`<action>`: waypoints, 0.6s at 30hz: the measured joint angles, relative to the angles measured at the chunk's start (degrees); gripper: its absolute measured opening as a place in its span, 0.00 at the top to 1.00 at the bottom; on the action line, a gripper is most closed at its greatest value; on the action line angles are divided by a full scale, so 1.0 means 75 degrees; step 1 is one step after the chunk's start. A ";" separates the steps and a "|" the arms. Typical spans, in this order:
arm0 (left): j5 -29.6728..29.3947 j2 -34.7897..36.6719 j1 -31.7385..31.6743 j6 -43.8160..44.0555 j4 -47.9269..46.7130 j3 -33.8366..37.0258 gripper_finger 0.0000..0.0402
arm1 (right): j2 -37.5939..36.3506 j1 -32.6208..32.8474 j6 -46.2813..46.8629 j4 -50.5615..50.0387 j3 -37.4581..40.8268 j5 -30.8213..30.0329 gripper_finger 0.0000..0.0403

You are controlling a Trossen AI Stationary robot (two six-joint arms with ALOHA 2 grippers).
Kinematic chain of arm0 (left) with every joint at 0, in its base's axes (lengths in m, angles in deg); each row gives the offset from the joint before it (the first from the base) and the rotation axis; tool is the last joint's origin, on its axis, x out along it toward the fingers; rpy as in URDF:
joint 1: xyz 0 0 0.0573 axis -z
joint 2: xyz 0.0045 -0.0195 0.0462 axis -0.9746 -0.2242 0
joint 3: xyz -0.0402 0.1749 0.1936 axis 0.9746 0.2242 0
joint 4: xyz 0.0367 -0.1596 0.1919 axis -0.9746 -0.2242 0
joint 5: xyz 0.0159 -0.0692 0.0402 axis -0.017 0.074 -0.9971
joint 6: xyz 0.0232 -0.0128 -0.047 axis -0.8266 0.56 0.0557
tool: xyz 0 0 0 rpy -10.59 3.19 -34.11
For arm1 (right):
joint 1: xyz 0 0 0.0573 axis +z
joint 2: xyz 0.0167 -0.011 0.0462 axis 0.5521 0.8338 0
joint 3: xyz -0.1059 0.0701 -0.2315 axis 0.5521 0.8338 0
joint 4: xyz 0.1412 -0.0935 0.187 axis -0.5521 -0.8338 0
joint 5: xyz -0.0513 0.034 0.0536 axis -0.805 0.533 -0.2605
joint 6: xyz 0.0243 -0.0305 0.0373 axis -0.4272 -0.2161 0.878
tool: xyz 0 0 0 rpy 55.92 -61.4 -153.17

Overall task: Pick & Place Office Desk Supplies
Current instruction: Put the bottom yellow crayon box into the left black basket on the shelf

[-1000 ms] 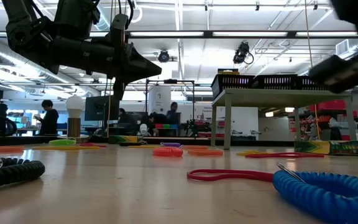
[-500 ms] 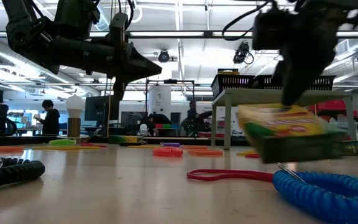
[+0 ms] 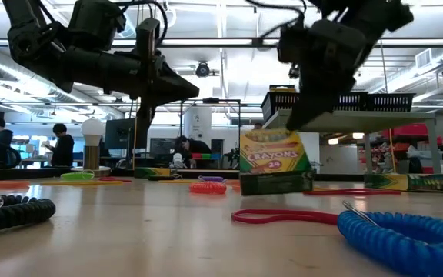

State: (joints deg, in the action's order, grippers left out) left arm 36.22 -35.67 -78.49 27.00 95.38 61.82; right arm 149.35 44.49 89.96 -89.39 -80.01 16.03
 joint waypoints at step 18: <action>0.1377 -0.0049 0.0367 -0.0281 -0.4243 -0.1757 0.35 | -0.0004 0.0189 -0.1708 0.0139 -0.0533 -0.1417 1.00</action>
State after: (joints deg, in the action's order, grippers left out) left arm 46.54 -36.03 -75.74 24.89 63.56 48.64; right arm 149.32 45.90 77.15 -88.35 -84.01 5.39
